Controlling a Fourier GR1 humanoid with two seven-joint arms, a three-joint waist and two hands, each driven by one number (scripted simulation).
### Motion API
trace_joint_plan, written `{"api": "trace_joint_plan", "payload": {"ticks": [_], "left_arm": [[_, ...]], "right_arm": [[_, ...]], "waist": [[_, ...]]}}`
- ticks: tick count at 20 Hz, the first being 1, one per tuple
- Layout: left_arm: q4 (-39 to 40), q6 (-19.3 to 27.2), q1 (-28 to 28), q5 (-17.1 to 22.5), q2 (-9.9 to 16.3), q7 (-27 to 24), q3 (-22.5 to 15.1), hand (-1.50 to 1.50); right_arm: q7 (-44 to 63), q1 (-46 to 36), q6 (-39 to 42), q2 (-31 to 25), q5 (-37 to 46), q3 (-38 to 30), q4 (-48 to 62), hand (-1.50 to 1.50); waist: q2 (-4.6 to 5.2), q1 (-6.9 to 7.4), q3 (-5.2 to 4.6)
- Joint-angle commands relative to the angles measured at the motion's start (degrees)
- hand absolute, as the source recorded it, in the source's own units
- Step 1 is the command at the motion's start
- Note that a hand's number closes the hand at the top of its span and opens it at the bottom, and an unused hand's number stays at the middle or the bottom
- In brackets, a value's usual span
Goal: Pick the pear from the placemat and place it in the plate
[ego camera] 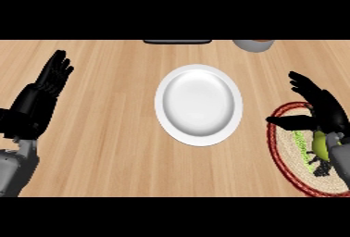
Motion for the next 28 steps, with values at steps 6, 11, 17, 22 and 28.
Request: {"api": "trace_joint_plan", "payload": {"ticks": [6,11,17,22,28], "left_arm": [[-1.12,0.23,-1.84,-1.16,-1.22,2.47,-1.31,0.0],[-1.45,1.09,-1.64,-2.0,-1.94,2.04,-0.91,0.0],[1.82,-1.05,-2.81,-1.62,-2.49,0.57,0.91,0.0],[0.56,-2.7,-2.71,-1.59,-2.15,2.64,3.29,0.0],[-2.04,-1.91,-2.0,-4.76,-4.16,4.45,1.94,0.0]], "right_arm": [[22.21,-9.9,22.32,-17.3,4.16,6.85,3.77,-1.5],[31.73,-14.41,38.69,-19.39,0.67,10.79,5.03,-1.5],[42.39,-22.58,49.3,-12.94,-2.34,12.35,13.16,-1.5],[37.34,-20.95,49.5,-11.59,4.46,12.35,18.04,-1.5],[34.51,-21.16,48.38,-9.27,13.28,14.03,23.64,-1.5]], "waist": [[0.19,1.2,-0.11],[0.0,1.38,-0.09],[0.34,1.31,-0.04],[0.26,0.7,0.04],[0.26,0.79,0.07]]}}
